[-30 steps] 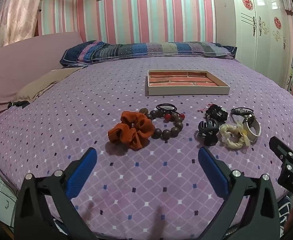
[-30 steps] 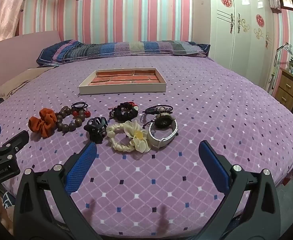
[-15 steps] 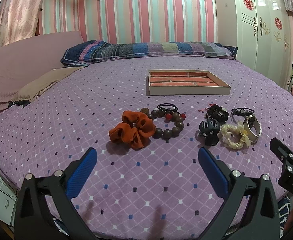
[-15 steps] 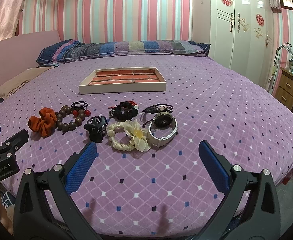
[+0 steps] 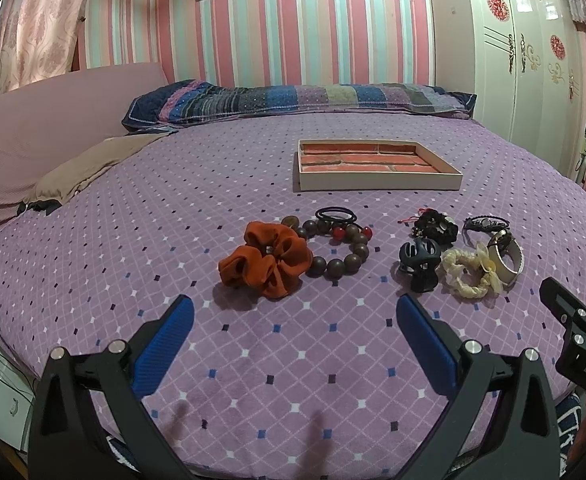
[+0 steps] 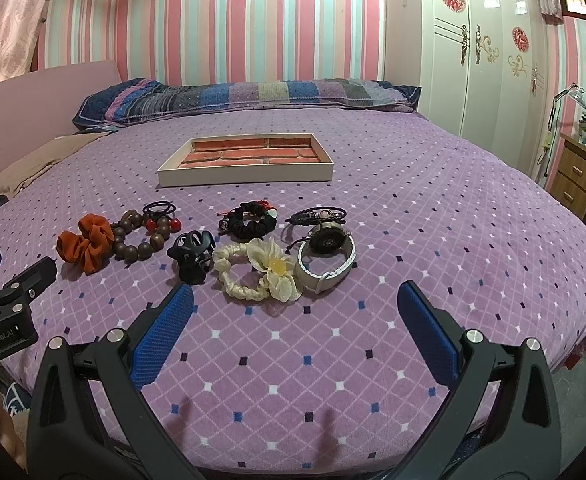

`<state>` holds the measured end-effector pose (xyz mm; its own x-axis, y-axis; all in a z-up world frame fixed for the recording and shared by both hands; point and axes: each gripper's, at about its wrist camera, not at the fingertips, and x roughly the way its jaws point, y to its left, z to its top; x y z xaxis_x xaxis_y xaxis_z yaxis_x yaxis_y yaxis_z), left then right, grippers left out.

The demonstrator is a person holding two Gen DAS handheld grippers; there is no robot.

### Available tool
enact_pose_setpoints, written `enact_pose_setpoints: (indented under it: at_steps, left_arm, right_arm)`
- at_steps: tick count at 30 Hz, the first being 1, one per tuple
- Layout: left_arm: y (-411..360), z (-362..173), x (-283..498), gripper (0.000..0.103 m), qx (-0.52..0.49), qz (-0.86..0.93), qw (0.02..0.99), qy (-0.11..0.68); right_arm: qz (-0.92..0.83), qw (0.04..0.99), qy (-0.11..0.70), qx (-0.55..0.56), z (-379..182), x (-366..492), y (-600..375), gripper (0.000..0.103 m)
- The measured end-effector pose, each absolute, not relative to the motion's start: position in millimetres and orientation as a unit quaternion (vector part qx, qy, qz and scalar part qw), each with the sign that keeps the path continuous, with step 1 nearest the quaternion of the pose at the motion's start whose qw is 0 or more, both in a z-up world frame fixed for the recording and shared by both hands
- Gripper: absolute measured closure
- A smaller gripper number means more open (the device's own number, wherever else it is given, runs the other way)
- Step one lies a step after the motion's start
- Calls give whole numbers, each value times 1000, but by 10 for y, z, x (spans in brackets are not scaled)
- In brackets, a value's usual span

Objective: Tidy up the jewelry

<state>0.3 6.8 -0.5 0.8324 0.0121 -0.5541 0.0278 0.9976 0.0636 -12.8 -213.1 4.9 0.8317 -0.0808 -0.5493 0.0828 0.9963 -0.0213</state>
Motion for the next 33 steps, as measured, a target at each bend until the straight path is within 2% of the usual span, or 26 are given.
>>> enact_pose_setpoints:
  at_steps: [33]
  left_arm:
    - [55, -19, 31, 4, 31, -9, 956, 292]
  right_arm:
    - [-42, 956, 289, 11, 38, -93, -2161, 4]
